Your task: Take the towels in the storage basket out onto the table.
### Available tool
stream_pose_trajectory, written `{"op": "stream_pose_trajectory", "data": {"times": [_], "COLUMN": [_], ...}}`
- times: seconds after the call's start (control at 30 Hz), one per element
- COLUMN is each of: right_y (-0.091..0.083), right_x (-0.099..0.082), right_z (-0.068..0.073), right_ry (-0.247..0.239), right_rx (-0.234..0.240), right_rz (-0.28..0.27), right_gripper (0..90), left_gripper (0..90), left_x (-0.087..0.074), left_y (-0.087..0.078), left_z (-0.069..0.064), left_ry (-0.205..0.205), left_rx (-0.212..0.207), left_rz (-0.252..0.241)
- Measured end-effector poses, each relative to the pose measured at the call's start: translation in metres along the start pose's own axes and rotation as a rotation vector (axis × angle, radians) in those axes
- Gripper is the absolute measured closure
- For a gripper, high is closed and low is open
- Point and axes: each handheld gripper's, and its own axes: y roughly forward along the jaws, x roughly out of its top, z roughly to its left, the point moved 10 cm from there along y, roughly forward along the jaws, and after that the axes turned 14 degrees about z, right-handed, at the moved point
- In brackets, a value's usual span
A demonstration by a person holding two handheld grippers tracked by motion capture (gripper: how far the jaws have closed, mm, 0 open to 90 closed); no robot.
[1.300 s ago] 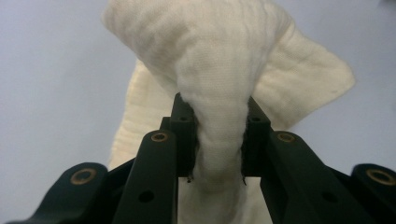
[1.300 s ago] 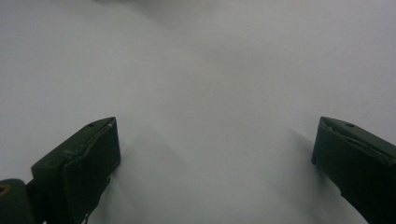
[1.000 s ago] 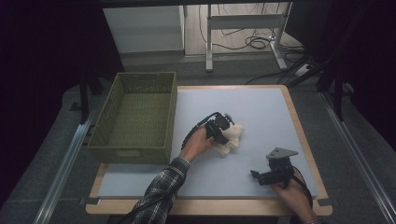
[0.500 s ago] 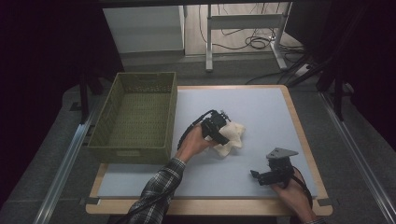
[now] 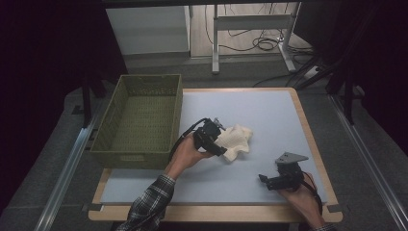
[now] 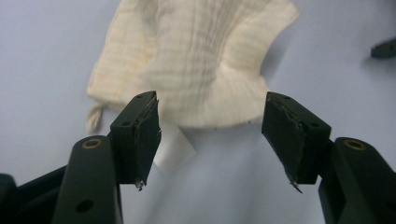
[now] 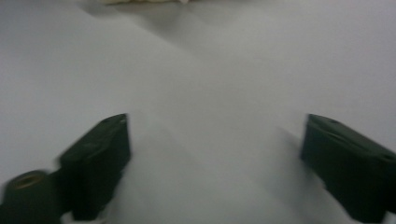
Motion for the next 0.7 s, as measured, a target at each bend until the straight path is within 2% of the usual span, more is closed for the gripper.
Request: {"op": "stream_pose_trajectory", "data": {"times": [0.1, 0.13, 0.17, 0.2, 0.23, 0.33, 0.37, 0.4, 0.43, 0.53, 0.63, 0.7], "right_y": [-0.005, -0.006, -0.006, -0.007, -0.007, -0.010, -0.011, -0.012, -0.012, -0.013, -0.014, -0.013], "right_x": [-0.001, -0.001, -0.001, 0.000, 0.000, 0.004, 0.006, 0.008, 0.010, 0.015, 0.019, 0.027], "right_z": [-0.004, -0.004, -0.004, -0.003, -0.003, 0.002, 0.004, 0.005, 0.006, 0.010, 0.014, 0.023], "right_ry": [0.010, 0.008, 0.008, 0.003, 0.003, -0.015, -0.016, -0.018, -0.013, -0.003, -0.011, -0.035], "right_rx": [0.003, 0.004, 0.004, 0.032, 0.032, 0.056, 0.068, 0.075, 0.085, 0.121, 0.148, 0.182], "right_rz": [-0.011, -0.013, -0.013, -0.022, -0.022, -0.038, -0.045, -0.054, -0.061, -0.072, -0.074, -0.077], "right_gripper": [29.3, 33.1, 33.1, 38.4, 38.4, 43.5, 44.1, 44.5, 44.6, 45.2, 46.3, 51.6], "left_gripper": [35.4, 34.0, 32.6, 30.8, 29.4, 25.4, 24.4, 23.0, 20.9, 18.3, 16.3, 14.9], "left_x": [-0.008, -0.016, -0.016, -0.024, -0.024, -0.039, -0.039, -0.046, -0.046, -0.060, -0.065, -0.068], "left_y": [0.003, 0.009, 0.009, 0.015, 0.015, 0.027, 0.027, 0.030, 0.030, 0.036, 0.040, 0.042], "left_z": [0.000, -0.003, -0.003, -0.008, -0.008, -0.017, -0.017, -0.021, -0.021, -0.024, -0.024, -0.023], "left_ry": [-0.024, -0.041, -0.041, -0.046, -0.046, -0.040, -0.040, -0.041, -0.041, -0.061, -0.072, -0.103], "left_rx": [-0.007, -0.002, -0.002, 0.004, 0.004, 0.051, 0.051, 0.070, 0.070, 0.102, 0.100, 0.080], "left_rz": [-0.016, -0.029, -0.029, -0.045, -0.045, -0.067, -0.067, -0.087, -0.087, -0.106, -0.116, -0.161]}}
